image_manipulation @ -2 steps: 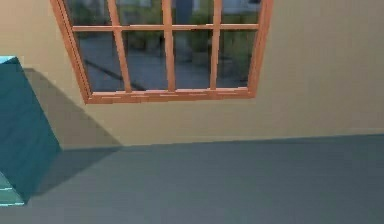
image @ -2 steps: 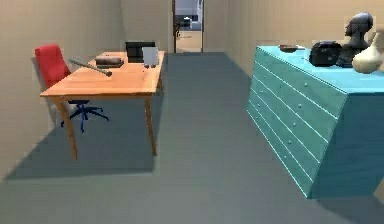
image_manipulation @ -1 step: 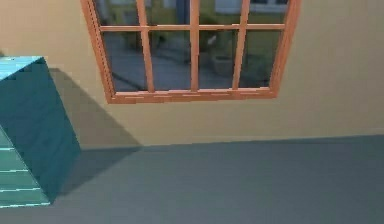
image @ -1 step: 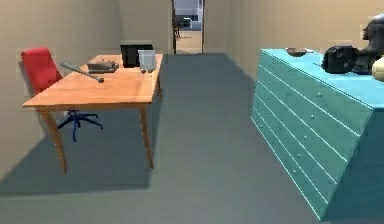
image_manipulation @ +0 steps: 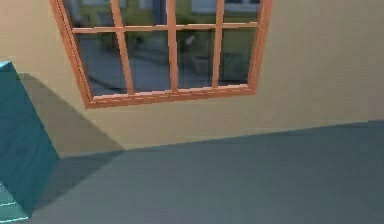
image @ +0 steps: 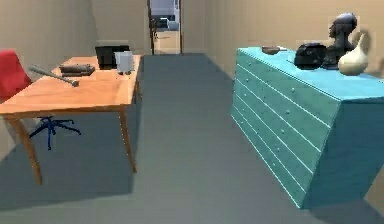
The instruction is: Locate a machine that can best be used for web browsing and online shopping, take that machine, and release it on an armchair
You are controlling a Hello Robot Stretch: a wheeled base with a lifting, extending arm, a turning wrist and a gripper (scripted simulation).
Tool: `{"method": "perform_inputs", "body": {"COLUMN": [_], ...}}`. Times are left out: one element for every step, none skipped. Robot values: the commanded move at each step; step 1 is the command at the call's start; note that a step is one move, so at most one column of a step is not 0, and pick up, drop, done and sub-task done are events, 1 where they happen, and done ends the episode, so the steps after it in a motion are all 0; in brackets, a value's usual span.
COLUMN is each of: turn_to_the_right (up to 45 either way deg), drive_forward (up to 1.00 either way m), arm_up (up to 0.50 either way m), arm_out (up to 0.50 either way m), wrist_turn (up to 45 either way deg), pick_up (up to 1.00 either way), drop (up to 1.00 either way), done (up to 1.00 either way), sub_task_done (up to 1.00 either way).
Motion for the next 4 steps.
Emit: {"method": "perform_inputs", "body": {"turn_to_the_right": [0.0, 6.0, 3.0, 0.0], "drive_forward": [1.00, 0.00, 0.00, 0.35], "arm_up": [0.00, 0.00, 0.00, 0.00], "arm_out": [0.00, 0.00, 0.00, 0.00], "wrist_turn": [0.0, 0.0, 0.0, 0.0], "pick_up": [0.00, 0.00, 0.00, 0.00], "drop": [0.00, 0.00, 0.00, 0.00], "done": [0.00, 0.00, 0.00, 0.00], "sub_task_done": [0.00, 0.00, 0.00, 0.00]}}
